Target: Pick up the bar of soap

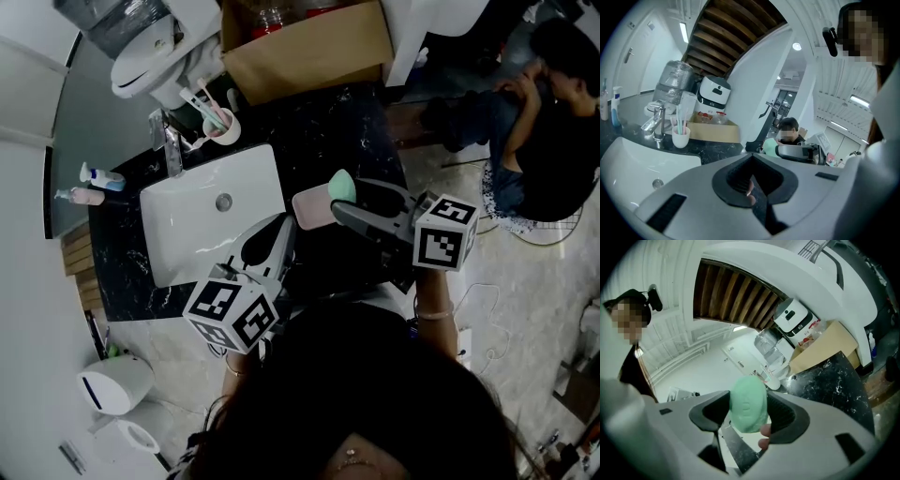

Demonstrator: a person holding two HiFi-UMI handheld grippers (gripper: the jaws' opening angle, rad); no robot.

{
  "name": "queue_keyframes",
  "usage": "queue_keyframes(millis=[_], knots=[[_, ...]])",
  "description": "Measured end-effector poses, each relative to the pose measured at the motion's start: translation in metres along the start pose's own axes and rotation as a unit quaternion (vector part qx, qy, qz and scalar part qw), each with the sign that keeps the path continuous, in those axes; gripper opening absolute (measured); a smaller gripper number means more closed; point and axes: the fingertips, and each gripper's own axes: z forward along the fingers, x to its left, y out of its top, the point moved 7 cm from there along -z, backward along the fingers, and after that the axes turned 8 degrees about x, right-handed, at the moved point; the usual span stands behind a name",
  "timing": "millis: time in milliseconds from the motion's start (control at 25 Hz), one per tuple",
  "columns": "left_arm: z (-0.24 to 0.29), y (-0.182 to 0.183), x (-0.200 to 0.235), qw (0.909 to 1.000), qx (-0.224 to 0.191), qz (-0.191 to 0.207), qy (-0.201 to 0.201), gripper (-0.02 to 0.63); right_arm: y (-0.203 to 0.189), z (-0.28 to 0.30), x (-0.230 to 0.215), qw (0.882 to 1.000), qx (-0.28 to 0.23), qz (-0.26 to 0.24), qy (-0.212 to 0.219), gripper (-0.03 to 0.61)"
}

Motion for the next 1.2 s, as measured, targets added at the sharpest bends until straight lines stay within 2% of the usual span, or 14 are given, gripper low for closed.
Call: queue_keyframes(millis=[240,560,1200], knots=[[-0.003,0.011,-0.012,0.9992,-0.006,-0.008,-0.040,0.005,0.008,-0.015,0.015,0.999,-0.029,-0.005,0.028,0.256],[-0.008,0.021,-0.026,0.9981,-0.004,0.016,-0.060,0.005,0.023,-0.030,0.025,0.996,-0.058,-0.012,0.072,0.256],[-0.003,0.020,-0.014,0.9991,-0.006,-0.004,-0.042,0.005,0.021,-0.018,0.018,0.996,-0.039,-0.011,0.077,0.256]])
